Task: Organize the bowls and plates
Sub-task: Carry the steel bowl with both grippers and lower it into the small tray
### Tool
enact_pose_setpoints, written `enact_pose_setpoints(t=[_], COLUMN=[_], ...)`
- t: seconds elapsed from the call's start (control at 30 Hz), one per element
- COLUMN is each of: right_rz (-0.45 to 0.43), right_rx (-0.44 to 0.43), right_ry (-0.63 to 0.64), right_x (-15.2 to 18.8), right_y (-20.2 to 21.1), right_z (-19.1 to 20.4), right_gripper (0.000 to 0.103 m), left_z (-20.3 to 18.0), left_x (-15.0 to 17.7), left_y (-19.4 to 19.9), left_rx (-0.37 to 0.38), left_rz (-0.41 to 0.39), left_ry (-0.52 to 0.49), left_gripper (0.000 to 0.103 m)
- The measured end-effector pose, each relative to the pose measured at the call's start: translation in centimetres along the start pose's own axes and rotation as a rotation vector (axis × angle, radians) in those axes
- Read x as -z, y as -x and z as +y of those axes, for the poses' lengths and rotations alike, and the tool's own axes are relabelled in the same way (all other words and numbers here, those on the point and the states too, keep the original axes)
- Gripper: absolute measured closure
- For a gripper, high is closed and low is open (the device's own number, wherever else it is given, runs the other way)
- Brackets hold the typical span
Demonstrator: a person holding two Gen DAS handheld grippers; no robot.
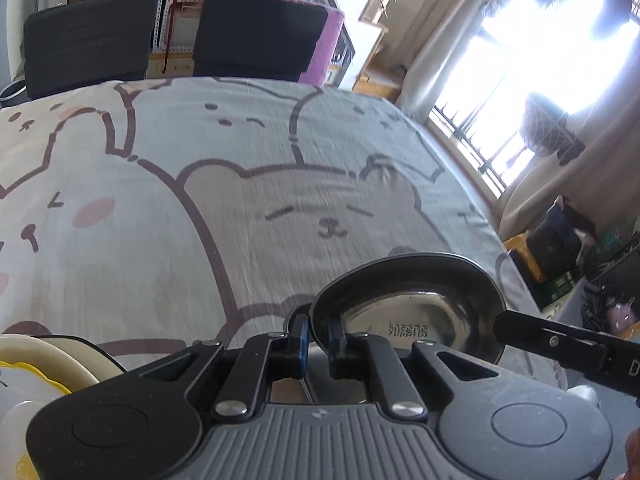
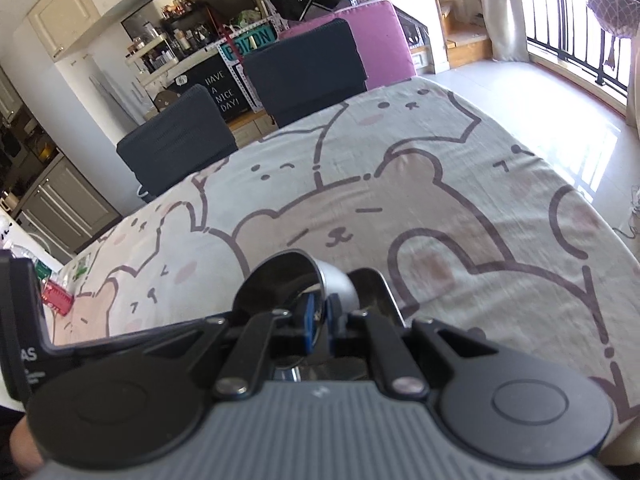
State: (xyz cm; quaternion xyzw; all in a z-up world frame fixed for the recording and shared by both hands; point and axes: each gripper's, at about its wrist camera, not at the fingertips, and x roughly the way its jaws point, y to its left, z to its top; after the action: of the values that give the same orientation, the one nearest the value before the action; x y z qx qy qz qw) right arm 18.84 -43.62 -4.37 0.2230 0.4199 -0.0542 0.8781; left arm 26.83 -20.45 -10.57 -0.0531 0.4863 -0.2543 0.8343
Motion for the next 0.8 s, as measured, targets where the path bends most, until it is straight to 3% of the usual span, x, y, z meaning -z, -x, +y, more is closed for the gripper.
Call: enact_pose_setpoints(t=[0.43,0.8], right_rz=[0.152,0.200], right_rx=[0.126,0.166], right_ry=[0.038,0.046], right_x=[0.6,0.6], right_y=[-3.1,-4.4], right_z=[-1.2,-1.5], right_gripper=[0.091,0.088], left_z=[-1.4,-2.0], left_x=[0.2,0.4], left_y=[-1.6,-2.4], left_rx=[-0.057,-0.068], left_rz=[0.027,0.035], left_ry=[-0.077,-0.123], left_gripper=[0.093,0.093])
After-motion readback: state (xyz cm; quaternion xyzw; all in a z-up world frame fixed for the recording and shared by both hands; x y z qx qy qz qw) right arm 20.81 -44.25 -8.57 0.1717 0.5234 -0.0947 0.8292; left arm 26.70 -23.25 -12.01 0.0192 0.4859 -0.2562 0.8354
